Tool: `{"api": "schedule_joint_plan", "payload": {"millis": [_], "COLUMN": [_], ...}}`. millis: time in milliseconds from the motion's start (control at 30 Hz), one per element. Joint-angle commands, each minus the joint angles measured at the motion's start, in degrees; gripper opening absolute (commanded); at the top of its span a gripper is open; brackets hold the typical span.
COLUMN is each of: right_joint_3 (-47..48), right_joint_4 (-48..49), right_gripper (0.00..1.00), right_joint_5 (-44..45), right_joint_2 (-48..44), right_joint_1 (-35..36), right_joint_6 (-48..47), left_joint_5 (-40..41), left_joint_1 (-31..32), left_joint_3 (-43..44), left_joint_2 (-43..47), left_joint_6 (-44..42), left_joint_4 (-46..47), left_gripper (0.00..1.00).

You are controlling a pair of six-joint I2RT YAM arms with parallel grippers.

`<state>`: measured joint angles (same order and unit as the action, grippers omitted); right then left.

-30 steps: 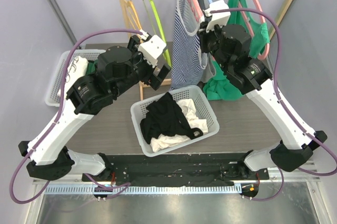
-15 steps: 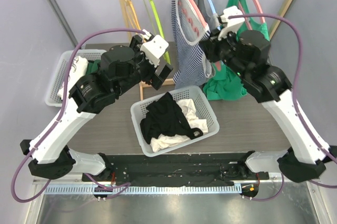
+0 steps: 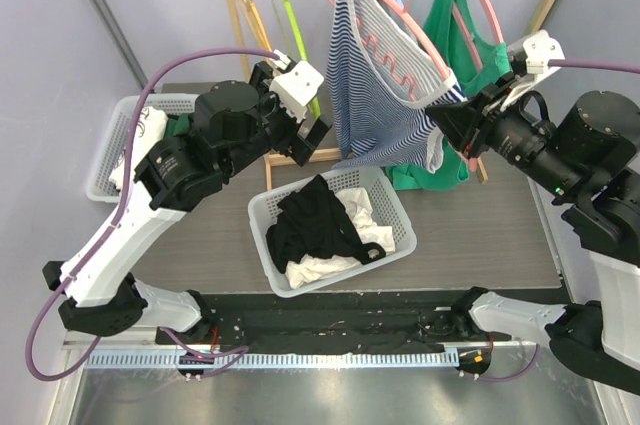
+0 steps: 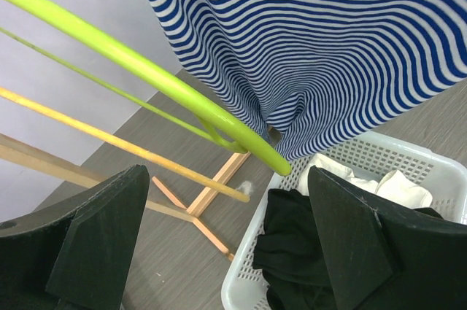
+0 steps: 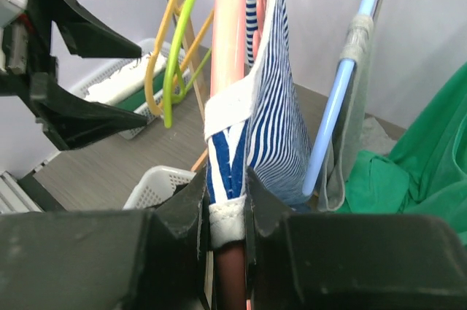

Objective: Remove the tank top from the hanger
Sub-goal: Pick up the hanger from the clothesline.

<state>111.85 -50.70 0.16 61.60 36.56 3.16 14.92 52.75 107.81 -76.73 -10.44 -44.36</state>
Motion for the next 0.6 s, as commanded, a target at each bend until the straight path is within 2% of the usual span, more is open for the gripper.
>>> {"api": "schedule_joint_plan", "payload": {"millis": [0, 233, 567], "right_joint_3": [8.37, 11.9, 10.66], "right_joint_4": [13.61, 15.44, 21.7], "right_gripper": [0.01, 0.01, 0.01], "right_joint_5": [-2.97, -7.37, -12.38], "right_joint_2": [0.18, 0.8, -5.18], "right_joint_1": [-0.08, -0.08, -0.17], "right_joint_6": [-1.66, -1.67, -0.52], "left_joint_5": [0.11, 0.02, -0.24], "left_joint_1": [-0.37, -0.28, -0.37], "left_joint_3": [1.27, 0.56, 0.65], "left_joint_2": [0.61, 0.88, 0.97], "left_joint_6": [0.77, 0.59, 0.33], "left_joint_4": [2.08, 2.43, 2.35], "left_gripper": [0.95, 0.95, 0.95]}}
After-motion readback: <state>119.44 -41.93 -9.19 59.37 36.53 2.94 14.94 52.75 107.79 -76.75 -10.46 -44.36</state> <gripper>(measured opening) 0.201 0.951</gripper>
